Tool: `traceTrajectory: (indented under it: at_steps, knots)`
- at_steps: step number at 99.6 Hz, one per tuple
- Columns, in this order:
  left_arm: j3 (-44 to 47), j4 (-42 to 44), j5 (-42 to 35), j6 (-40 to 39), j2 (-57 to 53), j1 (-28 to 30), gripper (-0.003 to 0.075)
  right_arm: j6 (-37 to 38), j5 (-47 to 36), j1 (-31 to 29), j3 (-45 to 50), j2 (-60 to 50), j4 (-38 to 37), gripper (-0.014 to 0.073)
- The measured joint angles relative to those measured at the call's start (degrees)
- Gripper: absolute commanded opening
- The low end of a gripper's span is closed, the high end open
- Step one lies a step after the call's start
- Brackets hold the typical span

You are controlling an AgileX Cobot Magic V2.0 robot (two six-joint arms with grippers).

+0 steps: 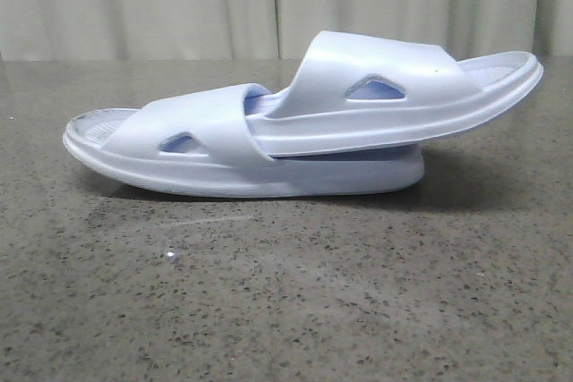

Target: Insert blue slippers together front up

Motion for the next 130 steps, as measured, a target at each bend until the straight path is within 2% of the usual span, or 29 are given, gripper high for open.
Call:
traceTrajectory:
  at_steps: [17,25,32,48,56,72,90,130]
  knots:
    - [1.2,1.3,-2.1,0.0,-0.1,-2.7,0.0016,0.0,-0.1,0.0,0.0,0.0,0.0,-0.0107]
    - [1.9,7.6,-2.3,-3.3,-0.7,-3.8,0.0016,0.0,-0.1,0.0,0.0,0.0,0.0,-0.0107]
    - [2.6,16.9,-2.3,-11.5,-2.0,-4.3,0.0016,0.0,-0.1,0.0,0.0,0.0,0.0,-0.0107]
    - [6.1,44.0,-1.9,-38.8,-6.6,-4.7,0.0016,0.0,-0.1,0.0,0.0,0.0,0.0,-0.0107]
    - [8.9,54.7,-2.8,-51.1,-9.1,-4.8,0.0016,0.0,-0.1,0.0,0.0,0.0,0.0,-0.0107]
    - [13.5,71.0,-6.6,-66.3,-13.2,-4.9,0.0016,0.0,-0.1,0.0,0.0,0.0,0.0,-0.0107]
    - [15.5,78.9,-8.8,-70.6,-15.8,-4.9,0.0016,0.0,-0.1,0.0,0.0,0.0,0.0,-0.0107]
    - [15.5,80.1,-9.7,-71.5,-17.1,-4.4,0.0016,0.0,-0.1,0.0,0.0,0.0,0.0,-0.0107]
